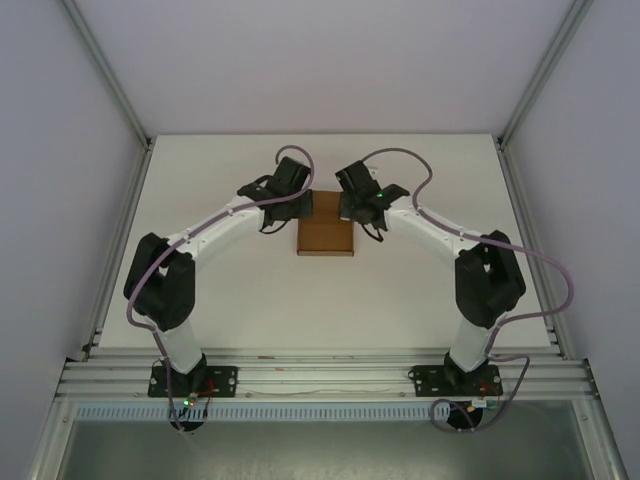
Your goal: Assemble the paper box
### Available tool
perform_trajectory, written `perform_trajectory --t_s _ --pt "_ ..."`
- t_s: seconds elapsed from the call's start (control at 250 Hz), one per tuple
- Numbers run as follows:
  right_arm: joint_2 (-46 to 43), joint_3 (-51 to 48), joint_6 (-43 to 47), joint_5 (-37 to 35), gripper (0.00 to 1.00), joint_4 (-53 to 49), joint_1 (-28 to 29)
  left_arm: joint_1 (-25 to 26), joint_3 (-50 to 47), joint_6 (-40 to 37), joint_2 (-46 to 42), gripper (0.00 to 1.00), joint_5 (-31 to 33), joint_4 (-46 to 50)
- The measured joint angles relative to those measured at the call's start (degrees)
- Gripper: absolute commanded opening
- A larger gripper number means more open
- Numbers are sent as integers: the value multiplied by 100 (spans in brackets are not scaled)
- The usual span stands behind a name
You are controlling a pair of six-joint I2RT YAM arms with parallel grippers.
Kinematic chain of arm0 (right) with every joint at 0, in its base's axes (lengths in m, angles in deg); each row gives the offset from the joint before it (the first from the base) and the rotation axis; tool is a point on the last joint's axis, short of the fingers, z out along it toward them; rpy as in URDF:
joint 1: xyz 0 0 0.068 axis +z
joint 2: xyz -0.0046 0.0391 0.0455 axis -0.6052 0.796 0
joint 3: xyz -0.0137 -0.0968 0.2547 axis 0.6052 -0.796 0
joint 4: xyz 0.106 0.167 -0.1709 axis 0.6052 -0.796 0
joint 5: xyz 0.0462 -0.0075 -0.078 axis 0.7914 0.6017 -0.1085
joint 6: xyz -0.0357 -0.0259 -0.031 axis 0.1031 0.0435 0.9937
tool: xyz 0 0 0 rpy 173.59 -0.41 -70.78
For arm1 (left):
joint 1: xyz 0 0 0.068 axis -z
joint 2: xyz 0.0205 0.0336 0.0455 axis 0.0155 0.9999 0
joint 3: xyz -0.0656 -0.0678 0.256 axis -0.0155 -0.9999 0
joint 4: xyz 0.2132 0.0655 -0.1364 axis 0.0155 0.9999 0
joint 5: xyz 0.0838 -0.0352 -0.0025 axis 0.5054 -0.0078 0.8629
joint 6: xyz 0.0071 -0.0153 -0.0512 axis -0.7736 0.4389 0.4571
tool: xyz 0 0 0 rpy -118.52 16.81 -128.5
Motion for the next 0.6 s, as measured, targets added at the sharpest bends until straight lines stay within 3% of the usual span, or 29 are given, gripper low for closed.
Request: perform_trajectory --t_s 0.34,0.564,0.6 --pt "-11 -522 -492 -715 0 490 275 70 -483 549 59 0 26 -673" --pt "-505 -1766 -380 -1193 0 1410 664 302 -1510 516 -426 0 26 -1123" --pt "-610 -1941 -358 -1235 0 1534 726 334 -1659 507 -546 6 4 -1185"
